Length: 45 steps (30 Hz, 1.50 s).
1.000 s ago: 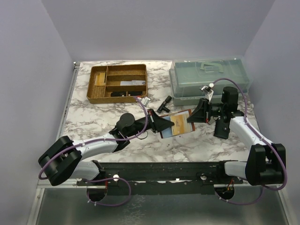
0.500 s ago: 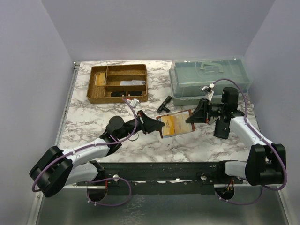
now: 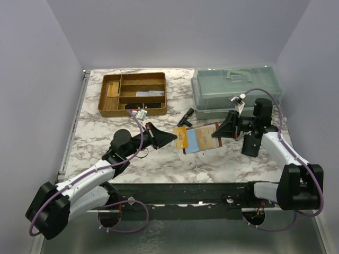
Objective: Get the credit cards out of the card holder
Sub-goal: Remove the credit card from the card holder, then place the credit card in the storage box.
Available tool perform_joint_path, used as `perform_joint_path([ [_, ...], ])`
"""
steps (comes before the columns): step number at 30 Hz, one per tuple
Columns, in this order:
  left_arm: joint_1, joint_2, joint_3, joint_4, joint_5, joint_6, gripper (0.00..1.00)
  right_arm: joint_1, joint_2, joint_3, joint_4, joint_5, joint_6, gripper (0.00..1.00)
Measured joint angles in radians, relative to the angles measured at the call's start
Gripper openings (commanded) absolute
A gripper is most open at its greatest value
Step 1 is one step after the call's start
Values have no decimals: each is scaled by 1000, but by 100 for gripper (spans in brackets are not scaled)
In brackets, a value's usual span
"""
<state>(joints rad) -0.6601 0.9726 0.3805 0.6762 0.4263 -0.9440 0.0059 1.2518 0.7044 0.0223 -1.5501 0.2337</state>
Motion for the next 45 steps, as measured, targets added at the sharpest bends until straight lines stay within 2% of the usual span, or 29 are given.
perform_joint_path([
  [13,83,-98,97,-286,32,93,0,-33,-27,0,-10,0,-19,0],
  [23,285,-77,374,-649,32,254,0,-41,-44,0,-74,0,-71,0],
  [27,413,46,539,-828,6,414,0,-43,-48,0,-95,0,-91,0],
  [32,584,224,654,-936,-10,596,0,-45,-57,1,-135,0,-125,0],
  [38,734,492,863,-980,-37,825,0,-45,-72,1,-153,0,-145,0],
  [45,846,808,1125,-992,-48,965,0,-45,-72,0,-148,0,-136,0],
])
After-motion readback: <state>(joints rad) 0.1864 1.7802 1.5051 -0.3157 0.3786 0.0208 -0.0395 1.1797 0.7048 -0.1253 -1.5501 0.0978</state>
